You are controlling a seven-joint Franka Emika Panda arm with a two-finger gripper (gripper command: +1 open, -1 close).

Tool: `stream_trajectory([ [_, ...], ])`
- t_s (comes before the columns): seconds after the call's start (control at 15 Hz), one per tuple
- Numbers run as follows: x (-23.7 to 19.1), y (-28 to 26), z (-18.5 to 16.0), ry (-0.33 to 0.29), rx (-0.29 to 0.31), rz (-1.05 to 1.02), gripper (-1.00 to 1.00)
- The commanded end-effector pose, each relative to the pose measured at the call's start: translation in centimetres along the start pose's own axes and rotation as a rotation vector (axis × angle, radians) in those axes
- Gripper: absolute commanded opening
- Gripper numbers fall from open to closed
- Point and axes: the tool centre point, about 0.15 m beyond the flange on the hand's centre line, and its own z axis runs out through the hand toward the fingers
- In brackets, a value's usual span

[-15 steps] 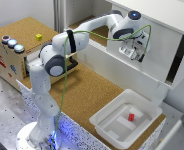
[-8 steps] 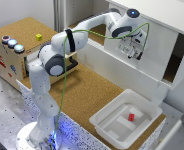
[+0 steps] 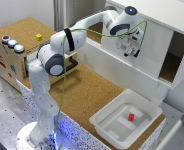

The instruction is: Move the sliding door to the left

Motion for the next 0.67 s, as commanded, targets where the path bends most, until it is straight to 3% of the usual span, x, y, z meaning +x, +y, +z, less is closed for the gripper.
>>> stream_trajectory([
  [0.0, -0.3, -4.8, 0.4, 0.047, -0.080, 0.016, -1.00],
  [0.6, -1.2, -9.3, 0.6, 0.065, -0.109, 0.011, -1.00],
])
